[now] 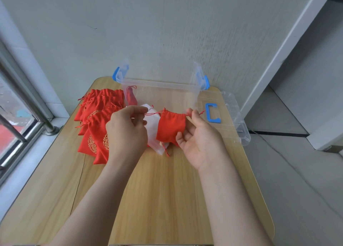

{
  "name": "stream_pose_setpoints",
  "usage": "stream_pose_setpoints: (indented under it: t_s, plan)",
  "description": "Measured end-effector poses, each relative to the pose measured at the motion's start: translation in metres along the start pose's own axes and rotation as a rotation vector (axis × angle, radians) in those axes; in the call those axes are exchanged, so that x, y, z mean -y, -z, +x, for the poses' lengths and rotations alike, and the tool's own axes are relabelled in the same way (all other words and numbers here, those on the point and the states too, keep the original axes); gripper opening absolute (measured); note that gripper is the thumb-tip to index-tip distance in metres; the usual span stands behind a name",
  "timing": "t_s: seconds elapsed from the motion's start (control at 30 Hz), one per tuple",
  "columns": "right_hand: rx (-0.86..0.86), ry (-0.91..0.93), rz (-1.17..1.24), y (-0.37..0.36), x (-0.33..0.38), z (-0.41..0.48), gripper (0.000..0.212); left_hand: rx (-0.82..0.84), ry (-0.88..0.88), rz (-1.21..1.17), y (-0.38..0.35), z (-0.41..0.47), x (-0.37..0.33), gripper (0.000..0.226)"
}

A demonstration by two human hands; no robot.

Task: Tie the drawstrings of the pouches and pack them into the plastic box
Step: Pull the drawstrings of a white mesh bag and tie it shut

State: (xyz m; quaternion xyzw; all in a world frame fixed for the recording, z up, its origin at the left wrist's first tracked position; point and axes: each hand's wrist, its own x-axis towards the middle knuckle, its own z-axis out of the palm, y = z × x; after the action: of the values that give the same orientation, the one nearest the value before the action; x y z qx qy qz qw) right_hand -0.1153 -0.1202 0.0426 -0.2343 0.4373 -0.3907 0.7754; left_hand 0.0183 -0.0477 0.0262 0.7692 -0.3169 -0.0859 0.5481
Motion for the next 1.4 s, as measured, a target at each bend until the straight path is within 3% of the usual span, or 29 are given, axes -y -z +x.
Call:
stream_pose_setpoints:
  t_s: [0.2,0.43,0.77,0.87,1.1,1.2,1.4]
  plan:
    - [-0.030,-0.008,-0.018,-0.007,0.001,0.000,0.017,-0.091,0.021,-0.092,0.007,0.007,0.005,0.024]
    - [-0.142,-0.023,0.130,-0.006,-0.004,0.008,0.018,-0.099,0.333,-0.609,-0.006,0.005,-0.002,0.014]
    - [-0.191,0.056,0.293,-0.011,-0.003,0.013,0.016,-0.098,0.728,-1.150,-0.003,0.015,-0.009,0.032]
    - [-0.198,0.094,0.313,-0.010,-0.002,0.013,0.016,-0.134,0.784,-1.183,-0.002,0.021,-0.006,0.020]
    - [-0.173,0.092,0.345,-0.010,-0.004,0.015,0.014,-0.087,0.833,-1.175,-0.007,0.030,0.004,0.029]
    - [-0.118,0.102,0.175,-0.009,-0.004,0.012,0.013,-0.024,0.748,-1.103,-0.008,0.029,0.006,0.030]
    - [0.076,0.205,-0.236,-0.010,-0.004,0.001,0.018,0.193,0.450,-0.804,-0.004,0.018,-0.004,0.010]
